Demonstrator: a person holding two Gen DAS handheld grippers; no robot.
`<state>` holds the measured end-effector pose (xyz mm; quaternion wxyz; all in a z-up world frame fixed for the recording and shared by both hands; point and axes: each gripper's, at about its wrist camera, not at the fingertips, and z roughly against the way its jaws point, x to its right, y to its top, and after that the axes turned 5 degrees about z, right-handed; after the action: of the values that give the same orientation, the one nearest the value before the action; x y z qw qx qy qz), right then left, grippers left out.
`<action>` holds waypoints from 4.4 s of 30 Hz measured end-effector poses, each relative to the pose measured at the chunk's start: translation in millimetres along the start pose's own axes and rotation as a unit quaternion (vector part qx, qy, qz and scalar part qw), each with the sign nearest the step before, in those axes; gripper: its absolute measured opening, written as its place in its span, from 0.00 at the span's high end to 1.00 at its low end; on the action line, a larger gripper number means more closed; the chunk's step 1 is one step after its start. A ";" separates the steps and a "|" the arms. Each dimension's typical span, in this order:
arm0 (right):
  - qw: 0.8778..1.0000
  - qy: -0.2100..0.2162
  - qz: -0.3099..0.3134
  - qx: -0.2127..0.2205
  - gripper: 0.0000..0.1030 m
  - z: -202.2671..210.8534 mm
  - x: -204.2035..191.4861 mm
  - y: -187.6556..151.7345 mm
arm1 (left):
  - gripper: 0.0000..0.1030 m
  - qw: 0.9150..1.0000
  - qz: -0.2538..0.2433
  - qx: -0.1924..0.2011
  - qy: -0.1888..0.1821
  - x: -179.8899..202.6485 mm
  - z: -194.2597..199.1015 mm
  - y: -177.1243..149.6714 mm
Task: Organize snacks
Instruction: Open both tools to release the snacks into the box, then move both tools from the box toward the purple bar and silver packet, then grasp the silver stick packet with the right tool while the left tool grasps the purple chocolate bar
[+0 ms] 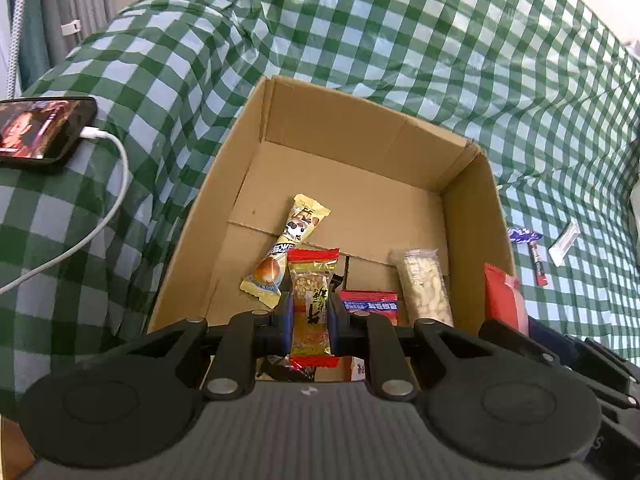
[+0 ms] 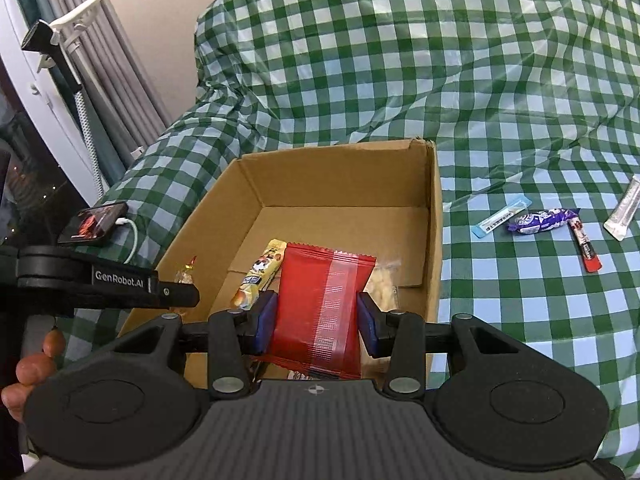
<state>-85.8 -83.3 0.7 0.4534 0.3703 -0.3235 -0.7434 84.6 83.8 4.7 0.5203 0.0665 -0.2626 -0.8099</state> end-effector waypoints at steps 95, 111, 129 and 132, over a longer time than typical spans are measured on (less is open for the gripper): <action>0.971 -0.159 -0.128 0.126 0.01 181.7 133.9 -55.6 | 0.00 0.971 -0.239 0.002 -0.021 202.3 81.8 -63.7; 0.950 -0.225 -0.205 0.061 0.01 40.9 333.2 -3.5 | 0.00 0.938 -0.339 -0.070 0.015 365.6 -176.0 17.9; 0.956 -0.284 -0.066 0.014 0.00 -141.1 411.6 37.0 | 0.01 0.928 -0.359 -0.098 -0.032 396.0 -286.0 29.9; 0.960 -0.276 -0.040 0.011 0.08 -137.3 409.1 30.8 | 0.66 0.928 -0.355 -0.096 -0.052 395.9 -269.0 27.7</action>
<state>-85.3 -488.7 -150.2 0.3125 0.1680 -0.4293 -0.8306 31.4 -368.4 -145.5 0.1879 0.0630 -0.1694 -0.9654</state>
